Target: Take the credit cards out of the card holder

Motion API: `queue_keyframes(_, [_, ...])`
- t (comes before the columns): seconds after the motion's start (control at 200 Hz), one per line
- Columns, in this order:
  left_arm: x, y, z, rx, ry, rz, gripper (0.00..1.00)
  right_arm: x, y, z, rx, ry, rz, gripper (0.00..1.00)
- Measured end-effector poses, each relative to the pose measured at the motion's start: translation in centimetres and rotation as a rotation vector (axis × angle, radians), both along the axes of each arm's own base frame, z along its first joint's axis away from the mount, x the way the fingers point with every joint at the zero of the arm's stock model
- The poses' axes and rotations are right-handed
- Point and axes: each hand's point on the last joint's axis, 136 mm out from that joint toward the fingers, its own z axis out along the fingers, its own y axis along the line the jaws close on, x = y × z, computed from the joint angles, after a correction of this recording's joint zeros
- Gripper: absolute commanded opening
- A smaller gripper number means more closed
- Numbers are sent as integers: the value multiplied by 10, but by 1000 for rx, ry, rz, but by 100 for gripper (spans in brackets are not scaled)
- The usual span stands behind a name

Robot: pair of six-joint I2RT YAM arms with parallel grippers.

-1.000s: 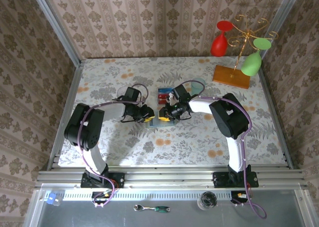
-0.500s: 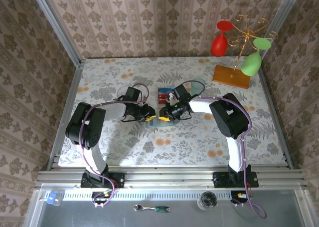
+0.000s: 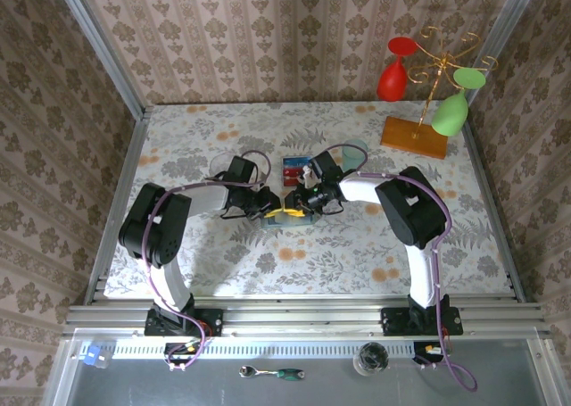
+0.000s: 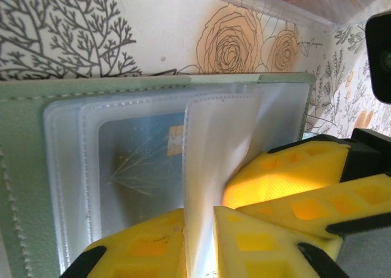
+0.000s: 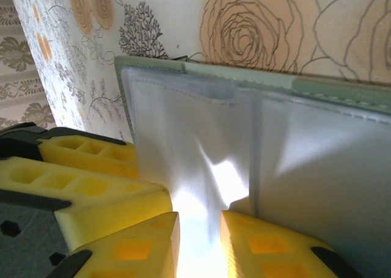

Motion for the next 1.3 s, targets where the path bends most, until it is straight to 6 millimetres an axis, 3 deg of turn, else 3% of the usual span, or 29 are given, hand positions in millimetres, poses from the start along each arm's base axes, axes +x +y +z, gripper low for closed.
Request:
queue_keyframes(0.25, [8, -5, 10, -15, -19, -1, 19, 4, -10, 29, -31, -62, -24, 27])
queue_keyframes(0.785, [18, -43, 44, -82, -84, -66, 26, 9, -84, 48, -360, -174, -91, 31])
queue_keyframes(1.04, [19, -59, 29, -73, -58, -96, 28, 12, -106, 50, -437, -184, -108, 35])
queue_keyframes(1.3, [10, -64, 16, -74, -13, -116, 28, 14, -114, 43, -441, -161, -107, 36])
